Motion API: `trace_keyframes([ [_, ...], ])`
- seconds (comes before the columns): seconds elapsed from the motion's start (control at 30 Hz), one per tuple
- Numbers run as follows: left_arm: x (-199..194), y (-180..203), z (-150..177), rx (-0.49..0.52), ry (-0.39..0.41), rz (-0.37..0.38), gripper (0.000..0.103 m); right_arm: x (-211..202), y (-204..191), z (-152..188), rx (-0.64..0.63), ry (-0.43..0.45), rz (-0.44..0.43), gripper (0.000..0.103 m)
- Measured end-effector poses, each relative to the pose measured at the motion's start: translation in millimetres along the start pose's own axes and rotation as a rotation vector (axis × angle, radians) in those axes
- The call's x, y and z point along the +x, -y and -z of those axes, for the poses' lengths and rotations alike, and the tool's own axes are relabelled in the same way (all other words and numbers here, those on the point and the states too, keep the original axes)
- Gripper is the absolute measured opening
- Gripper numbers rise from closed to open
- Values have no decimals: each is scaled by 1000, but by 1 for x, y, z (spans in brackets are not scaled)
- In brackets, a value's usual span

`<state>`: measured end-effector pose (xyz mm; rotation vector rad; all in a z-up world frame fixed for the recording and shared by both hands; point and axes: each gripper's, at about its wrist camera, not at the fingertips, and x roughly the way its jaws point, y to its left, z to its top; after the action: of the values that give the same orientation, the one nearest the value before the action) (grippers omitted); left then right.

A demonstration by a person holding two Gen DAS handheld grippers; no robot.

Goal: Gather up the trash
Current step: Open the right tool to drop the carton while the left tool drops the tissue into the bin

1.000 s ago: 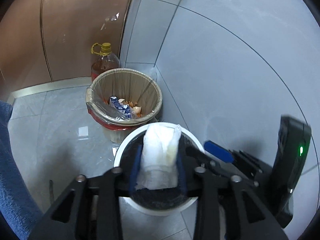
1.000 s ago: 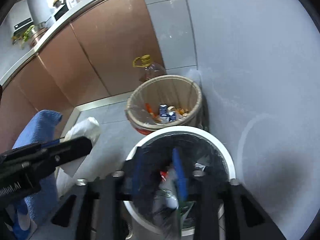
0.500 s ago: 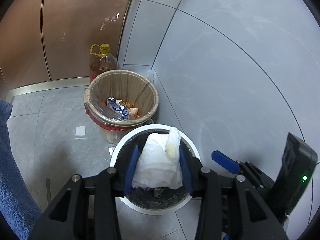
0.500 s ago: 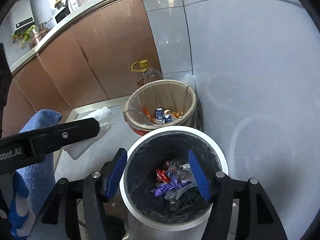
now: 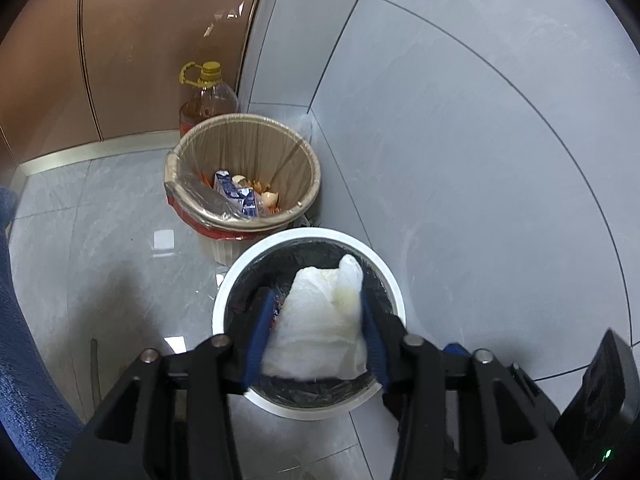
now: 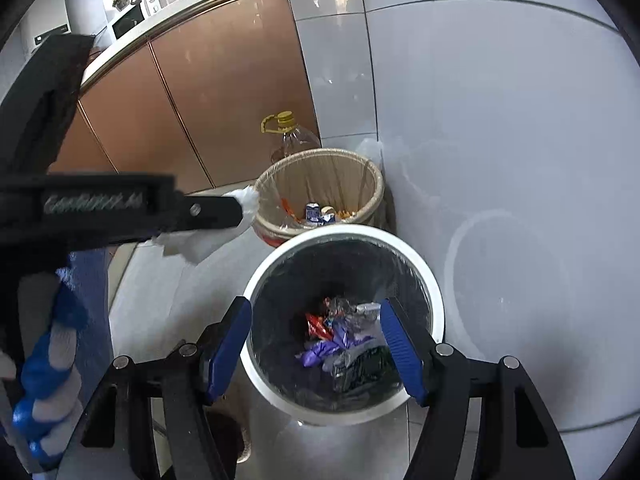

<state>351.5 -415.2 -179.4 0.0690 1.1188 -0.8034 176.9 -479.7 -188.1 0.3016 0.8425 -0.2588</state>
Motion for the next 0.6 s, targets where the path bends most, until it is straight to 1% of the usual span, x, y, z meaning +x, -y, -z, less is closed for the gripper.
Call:
trace_keyframes([
  [0.2,12,0,1,-20,-29,15,51,-6,-1,14,8,-6,-10,66],
  [0.33,11,1,5,-19,-29,26,51,-9,-1,19,12,-8,-20,66],
  [0.4,4,1,8,-20,-18,29,51,-12,-2,20,16,-5,-26,66],
  [0.47,-3,2,11,-20,2,18,51,-15,-3,22,19,1,-28,72],
  [0.6,-27,3,19,-1,57,-24,51,-25,-6,26,32,15,-33,78],
])
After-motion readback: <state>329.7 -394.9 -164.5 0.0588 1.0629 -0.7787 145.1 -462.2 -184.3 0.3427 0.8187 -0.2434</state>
